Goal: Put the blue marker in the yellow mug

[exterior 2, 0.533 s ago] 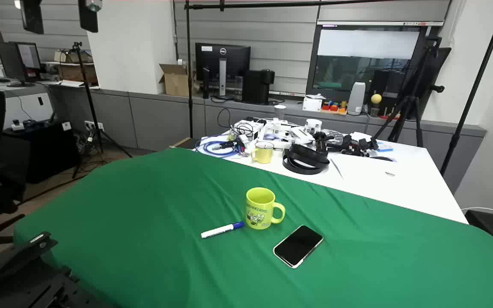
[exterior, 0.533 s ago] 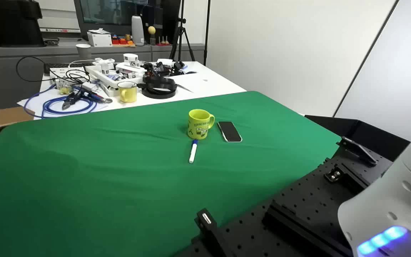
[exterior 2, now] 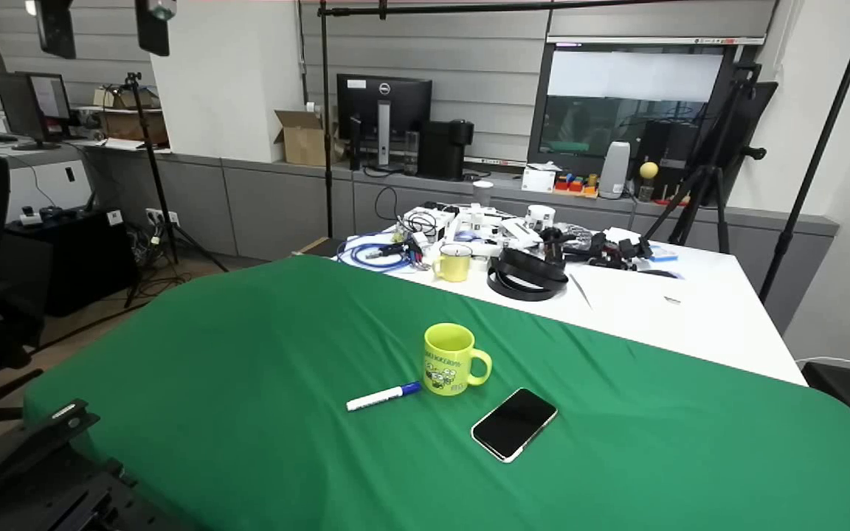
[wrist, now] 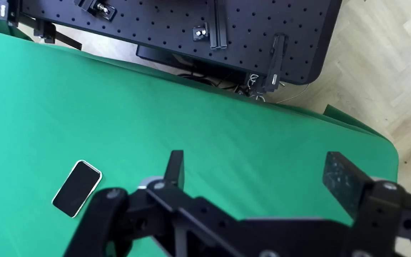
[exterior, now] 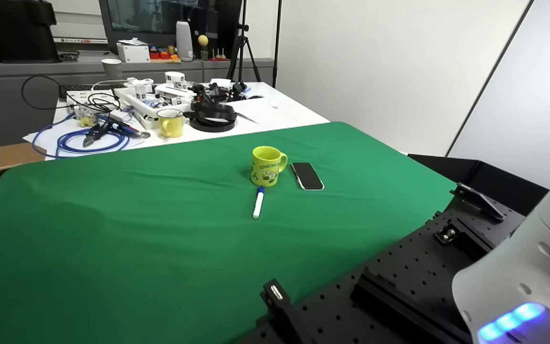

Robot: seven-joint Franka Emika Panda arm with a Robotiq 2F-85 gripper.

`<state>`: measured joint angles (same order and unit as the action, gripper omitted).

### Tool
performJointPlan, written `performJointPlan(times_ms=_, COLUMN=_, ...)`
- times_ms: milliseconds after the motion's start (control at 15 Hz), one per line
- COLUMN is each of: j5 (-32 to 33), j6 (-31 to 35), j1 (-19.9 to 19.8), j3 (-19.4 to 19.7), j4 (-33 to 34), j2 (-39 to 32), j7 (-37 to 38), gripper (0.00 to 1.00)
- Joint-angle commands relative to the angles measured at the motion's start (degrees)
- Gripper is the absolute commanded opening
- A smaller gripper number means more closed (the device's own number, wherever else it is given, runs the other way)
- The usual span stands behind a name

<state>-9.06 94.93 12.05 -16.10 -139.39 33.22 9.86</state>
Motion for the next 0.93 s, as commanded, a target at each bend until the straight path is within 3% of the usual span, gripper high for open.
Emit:
performJointPlan(times_ms=0, j5=1.68, j6=2.38, j1=-1.11, j3=0.61, j4=0.49, j2=-1.29, j7=0.86, gripper=1.00)
performJointPlan(times_ms=533, j5=9.25, j6=23.70, j1=-12.80, j3=5.21, j4=5.53, j2=-16.18, j7=10.30, gripper=1.00)
performJointPlan(times_ms=867, j5=12.35, j6=32.88, j1=-14.68, j3=5.63, j4=12.61, j2=-28.80, j7=24.53, gripper=1.00)
